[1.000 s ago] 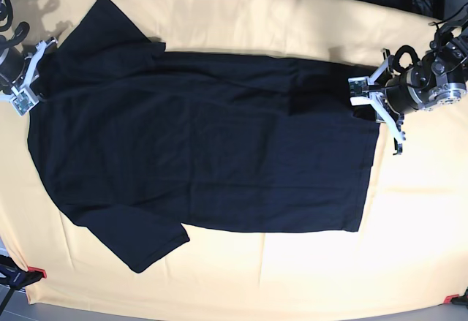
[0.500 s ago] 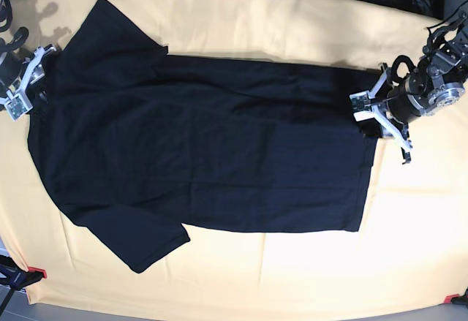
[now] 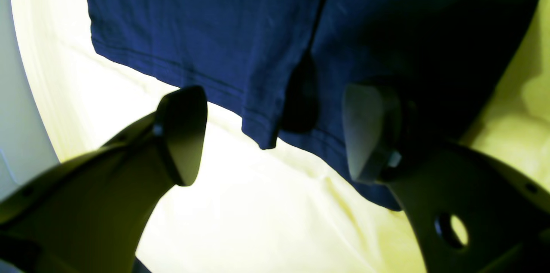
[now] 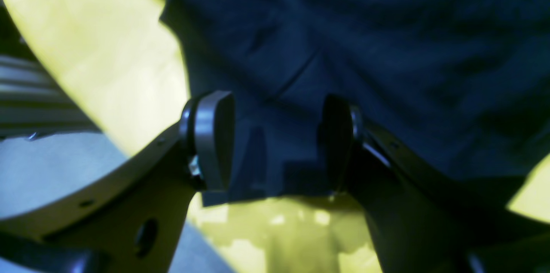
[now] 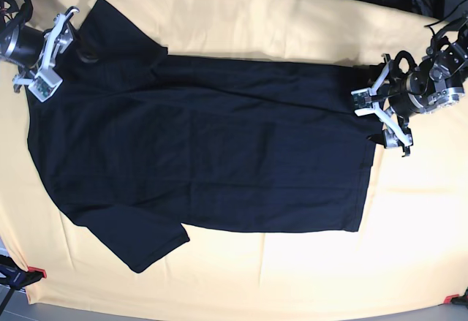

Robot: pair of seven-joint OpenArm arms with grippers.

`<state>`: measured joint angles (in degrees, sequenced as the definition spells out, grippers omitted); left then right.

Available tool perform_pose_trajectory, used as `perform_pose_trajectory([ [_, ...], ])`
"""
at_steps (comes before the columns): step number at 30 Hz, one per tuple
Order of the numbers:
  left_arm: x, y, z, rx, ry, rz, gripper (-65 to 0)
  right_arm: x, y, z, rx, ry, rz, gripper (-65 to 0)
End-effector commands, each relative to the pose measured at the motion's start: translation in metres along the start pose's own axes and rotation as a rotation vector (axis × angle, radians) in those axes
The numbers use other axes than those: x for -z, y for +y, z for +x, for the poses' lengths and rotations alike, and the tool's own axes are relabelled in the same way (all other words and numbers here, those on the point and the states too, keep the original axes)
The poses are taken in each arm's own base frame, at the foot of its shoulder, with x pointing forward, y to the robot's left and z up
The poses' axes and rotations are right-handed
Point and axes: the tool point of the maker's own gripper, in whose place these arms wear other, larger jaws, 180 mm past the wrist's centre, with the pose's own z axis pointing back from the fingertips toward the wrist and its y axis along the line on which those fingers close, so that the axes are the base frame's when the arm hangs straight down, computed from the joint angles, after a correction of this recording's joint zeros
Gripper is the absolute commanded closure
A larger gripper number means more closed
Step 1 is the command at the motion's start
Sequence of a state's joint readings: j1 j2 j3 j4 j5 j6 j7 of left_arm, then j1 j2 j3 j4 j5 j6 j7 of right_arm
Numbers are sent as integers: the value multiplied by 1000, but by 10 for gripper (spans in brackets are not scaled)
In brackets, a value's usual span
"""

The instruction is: Fold the T-shirt properly

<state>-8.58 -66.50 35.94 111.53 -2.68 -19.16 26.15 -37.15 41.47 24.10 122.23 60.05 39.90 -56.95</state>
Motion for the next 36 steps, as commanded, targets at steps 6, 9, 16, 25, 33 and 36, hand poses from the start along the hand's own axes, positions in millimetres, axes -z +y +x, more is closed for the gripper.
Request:
perform_pose_trajectory([
  [6,-7,13,0,-1,-7,33,-488,6,19,-16,59,-14,-20,-343],
  [9,-7,13,0,-1,-7,33,-488,11,19,-21,78,-20,-57,-343],
  [16,-7,13,0,-1,-7,33,-488,39,41,-37,79,12,-35,-343],
  [25,-7,13,0,0,-7,32,-488,72,48,-72,14,138,-42,-343],
  [33,-7,13,0,0,-7,33,-488,73,49,-74,7,153,-40,-37],
  [36,-7,13,0,0,-6,33,-488,71,49,-71,-7,158,-44,0],
])
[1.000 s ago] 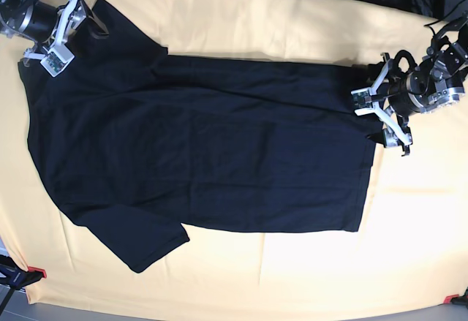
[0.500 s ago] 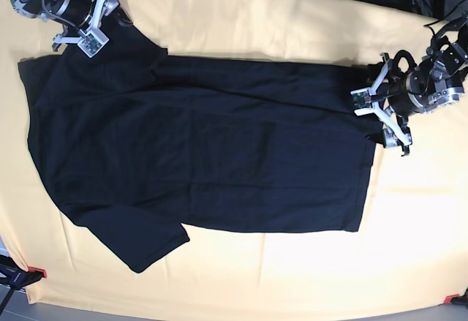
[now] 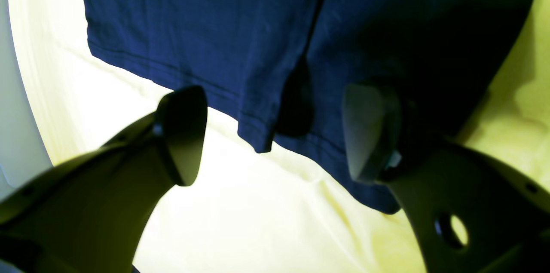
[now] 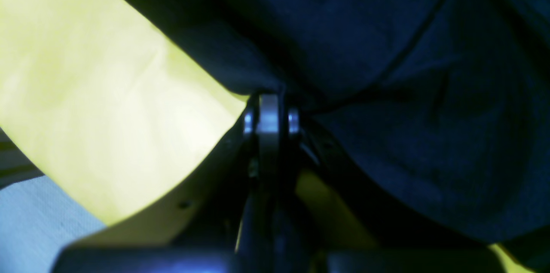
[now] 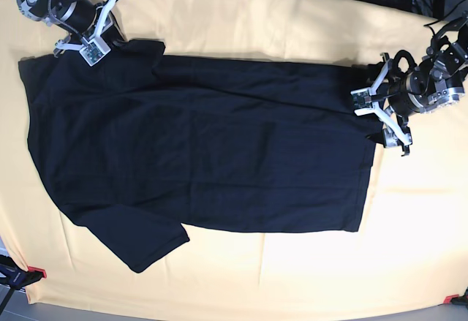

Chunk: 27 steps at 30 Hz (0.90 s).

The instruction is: Fold the T-shirt properly

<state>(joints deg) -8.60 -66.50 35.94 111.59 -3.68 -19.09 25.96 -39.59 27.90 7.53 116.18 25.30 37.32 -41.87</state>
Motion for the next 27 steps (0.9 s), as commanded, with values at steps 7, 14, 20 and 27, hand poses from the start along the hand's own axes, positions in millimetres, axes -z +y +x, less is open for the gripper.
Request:
perform_pose_trajectory([
  [7,-7,14,-2,14,6,38,-488,-26,-3,20,-175,67,-88,0],
  [14,-7,14,-3,14,11,38,-488,-57,-43,63,-235,-84,-299,0],
  [20,-7,14,-3,14,13,39,-488,-60,-53,96,-268,-227,-299,0],
  [27,-7,14,-3,14,13,38,-488,-48,-95,109,-205,-274,-321,0],
])
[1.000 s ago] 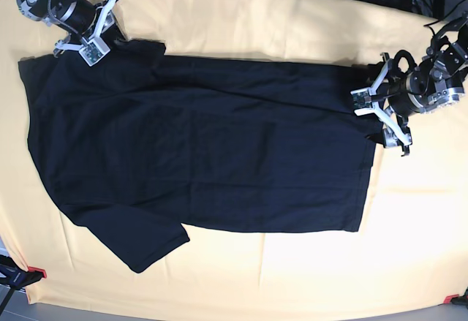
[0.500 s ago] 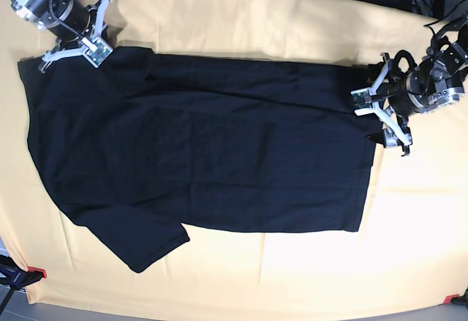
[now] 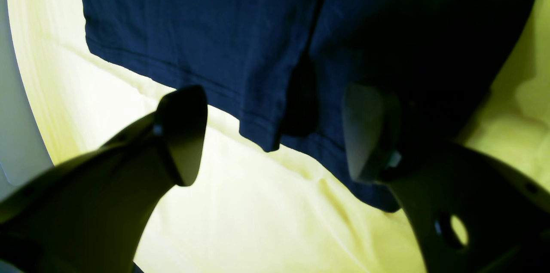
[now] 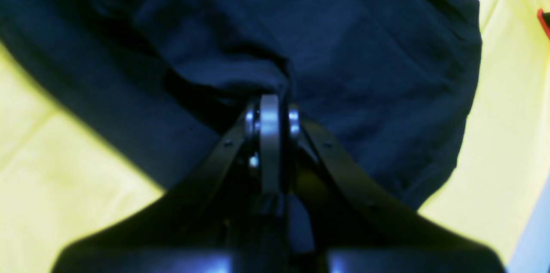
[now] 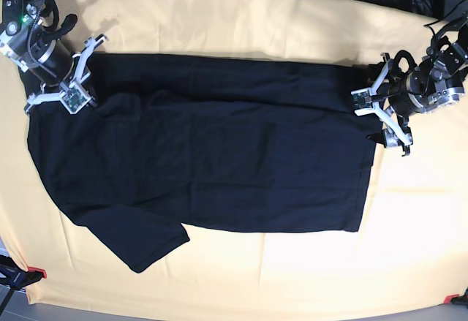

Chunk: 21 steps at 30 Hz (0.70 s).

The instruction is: Fold the T-shirt properly

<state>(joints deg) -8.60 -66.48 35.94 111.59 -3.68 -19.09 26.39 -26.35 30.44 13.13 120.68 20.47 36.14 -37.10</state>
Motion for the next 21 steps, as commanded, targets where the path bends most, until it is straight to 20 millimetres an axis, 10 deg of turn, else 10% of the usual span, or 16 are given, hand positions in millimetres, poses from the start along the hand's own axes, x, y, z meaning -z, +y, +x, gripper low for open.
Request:
perform_pose_trajectory([
  [1,-7,14,-2,14,6,38,-488,0,-10,11,-15,-41,-12,0],
  [21,-7,14,-2,14,6,39,-488,56,-52,21,-160,28,-3,0],
])
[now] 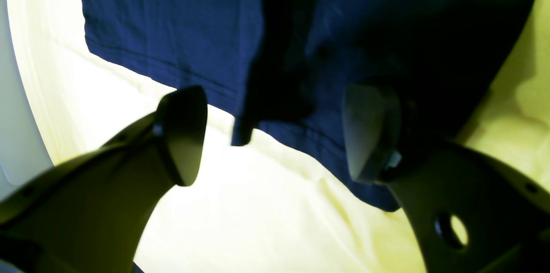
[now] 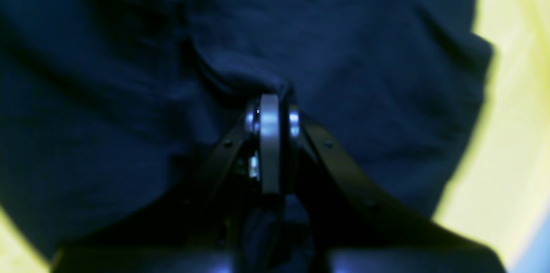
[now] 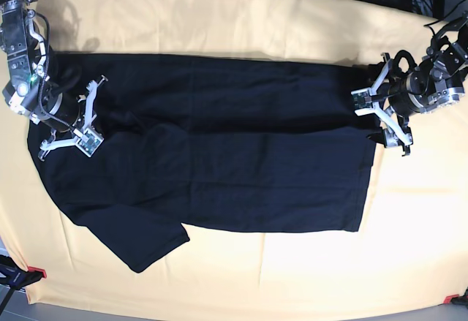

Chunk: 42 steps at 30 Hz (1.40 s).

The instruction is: Fold the T-shirt properly

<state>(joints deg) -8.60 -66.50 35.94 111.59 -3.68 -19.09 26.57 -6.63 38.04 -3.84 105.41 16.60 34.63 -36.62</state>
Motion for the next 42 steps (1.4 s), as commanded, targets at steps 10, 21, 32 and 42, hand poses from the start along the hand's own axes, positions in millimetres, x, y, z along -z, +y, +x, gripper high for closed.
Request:
perform_pose_trajectory([
  [10,-7,14,-2,13,6,39,-488,0,-42,32,-77,-70,-111,-340],
  [21,-7,23,-2,-12,6,88,-488,-38,-125,38,29,61,-530,-377],
  [32,-8,25,-14,-23,72,101,-488,-23,-11,16,26,98,5,-358],
  [42,-8,25,-13,-23,65,101,-488,-2,-20,-46,23,191,-80,-358],
])
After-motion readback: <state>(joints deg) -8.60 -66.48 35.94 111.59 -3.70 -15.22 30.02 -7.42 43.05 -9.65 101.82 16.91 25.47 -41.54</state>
